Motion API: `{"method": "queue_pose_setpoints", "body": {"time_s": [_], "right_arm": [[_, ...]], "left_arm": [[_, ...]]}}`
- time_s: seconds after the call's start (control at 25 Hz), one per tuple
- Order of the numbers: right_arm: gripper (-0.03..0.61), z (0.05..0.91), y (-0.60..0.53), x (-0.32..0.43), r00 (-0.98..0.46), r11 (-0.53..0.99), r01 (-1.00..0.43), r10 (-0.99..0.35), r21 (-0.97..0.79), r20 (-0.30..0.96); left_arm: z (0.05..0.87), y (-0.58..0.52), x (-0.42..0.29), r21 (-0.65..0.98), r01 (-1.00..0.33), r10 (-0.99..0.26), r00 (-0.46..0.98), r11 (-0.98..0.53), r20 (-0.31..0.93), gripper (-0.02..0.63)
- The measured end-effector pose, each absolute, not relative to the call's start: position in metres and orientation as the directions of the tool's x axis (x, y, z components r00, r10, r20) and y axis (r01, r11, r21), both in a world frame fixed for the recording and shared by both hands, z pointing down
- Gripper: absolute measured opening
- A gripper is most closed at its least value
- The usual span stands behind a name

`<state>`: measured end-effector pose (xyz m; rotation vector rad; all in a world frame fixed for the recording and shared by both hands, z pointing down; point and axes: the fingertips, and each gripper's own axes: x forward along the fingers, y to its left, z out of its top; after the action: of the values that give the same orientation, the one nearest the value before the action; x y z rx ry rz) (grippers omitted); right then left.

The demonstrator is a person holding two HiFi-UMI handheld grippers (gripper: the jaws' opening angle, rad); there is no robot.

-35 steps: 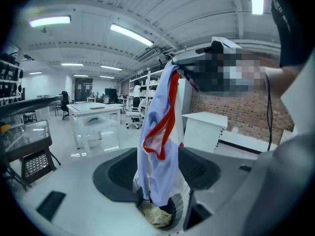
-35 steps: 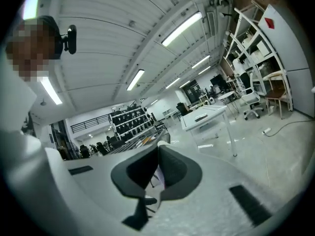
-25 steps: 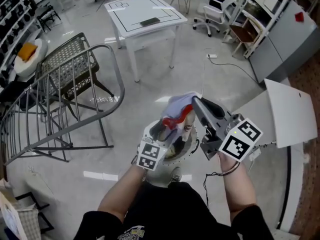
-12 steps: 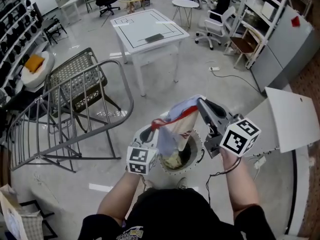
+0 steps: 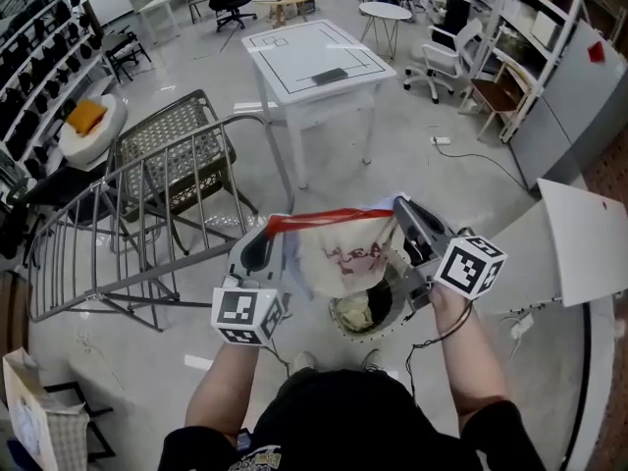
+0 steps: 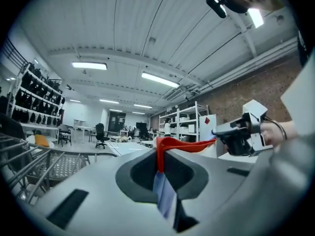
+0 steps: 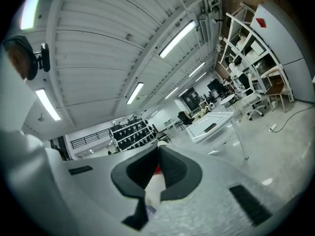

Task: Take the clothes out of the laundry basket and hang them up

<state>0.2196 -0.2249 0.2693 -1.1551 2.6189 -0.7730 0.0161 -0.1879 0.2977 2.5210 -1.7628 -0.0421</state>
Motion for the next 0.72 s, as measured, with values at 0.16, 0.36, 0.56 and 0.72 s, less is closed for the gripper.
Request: {"method": "queue_pose_setpoints", "body": {"time_s": [0.16,0.36,0.56,0.72], "right_arm": [[0.012,0.268,-0.215,0.179,-0.71,0.59,-0.611,-0.703,-0.527,0.035],[0.012,0.269,-0.204,0.125,-0.748,0.649,-0.583,-0.663,-0.489,0.011],[0.012,0.272,-0.182,0.067,-0.803,0.706,-0.526,-0.596,-0.475,0.004],[0.012,0.264,-0.163,0.027,-0.856,0.759,-0.454,-0.516,-0.466,-0.006]], "left_arm": [[0.277,-0.178,-0.028,0.045,-0.953,-0.954,0.3,-0.3,-0.014,0.025],[0.265,-0.162,-0.086,0.005,-0.971,-0.97,0.241,-0.241,-0.017,0.025],[0.265,-0.129,-0.142,-0.013,-0.989,-0.989,0.146,-0.146,-0.01,0.025],[0.257,-0.091,-0.179,-0.019,-0.999,-0.999,0.045,-0.045,-0.016,0.025]]}}
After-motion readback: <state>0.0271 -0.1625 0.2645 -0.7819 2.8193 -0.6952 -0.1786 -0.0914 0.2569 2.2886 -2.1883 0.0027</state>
